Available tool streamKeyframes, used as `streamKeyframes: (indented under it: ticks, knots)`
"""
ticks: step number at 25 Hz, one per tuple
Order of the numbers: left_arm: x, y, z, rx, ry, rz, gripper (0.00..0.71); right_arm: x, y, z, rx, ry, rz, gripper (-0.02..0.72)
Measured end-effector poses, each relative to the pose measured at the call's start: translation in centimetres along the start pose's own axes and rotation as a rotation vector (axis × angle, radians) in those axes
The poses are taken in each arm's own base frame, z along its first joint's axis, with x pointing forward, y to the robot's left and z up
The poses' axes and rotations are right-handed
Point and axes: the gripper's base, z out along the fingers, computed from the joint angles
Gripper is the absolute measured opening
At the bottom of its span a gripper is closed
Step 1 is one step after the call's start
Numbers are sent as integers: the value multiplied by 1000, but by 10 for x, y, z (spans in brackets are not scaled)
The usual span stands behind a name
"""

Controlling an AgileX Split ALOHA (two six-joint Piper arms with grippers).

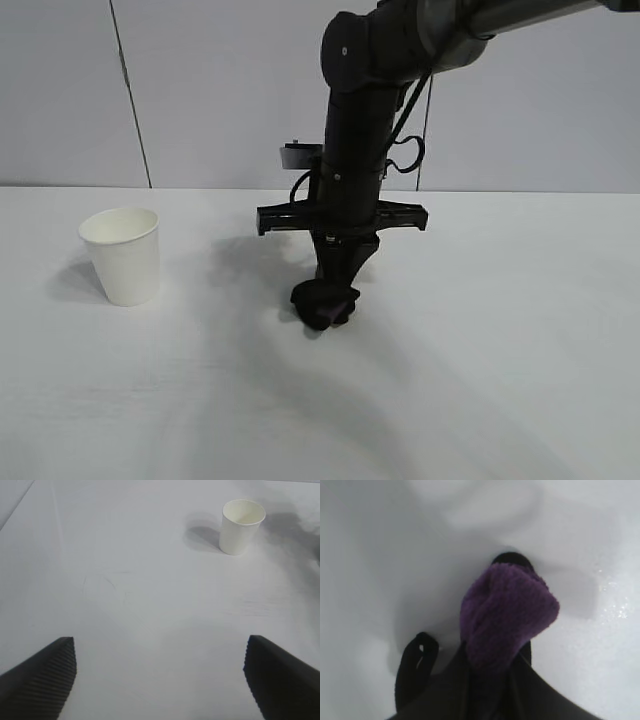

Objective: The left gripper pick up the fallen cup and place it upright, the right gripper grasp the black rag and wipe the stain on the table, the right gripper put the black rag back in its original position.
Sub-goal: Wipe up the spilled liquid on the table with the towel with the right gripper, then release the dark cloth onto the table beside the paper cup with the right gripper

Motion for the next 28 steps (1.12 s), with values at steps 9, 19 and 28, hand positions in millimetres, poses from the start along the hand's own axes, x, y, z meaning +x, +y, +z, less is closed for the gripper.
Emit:
streamKeyframes:
  ticks: [9,19,28]
  knots:
    - [0,0,0,0,0,0,657,-1,-7,0,-9,13,15,116]
    - [0,0,0,0,0,0,657,0,-6,0,-25,19,23,477]
    - [0,0,0,0,0,0,657,-7,-2,-20,-33,23,18,624]
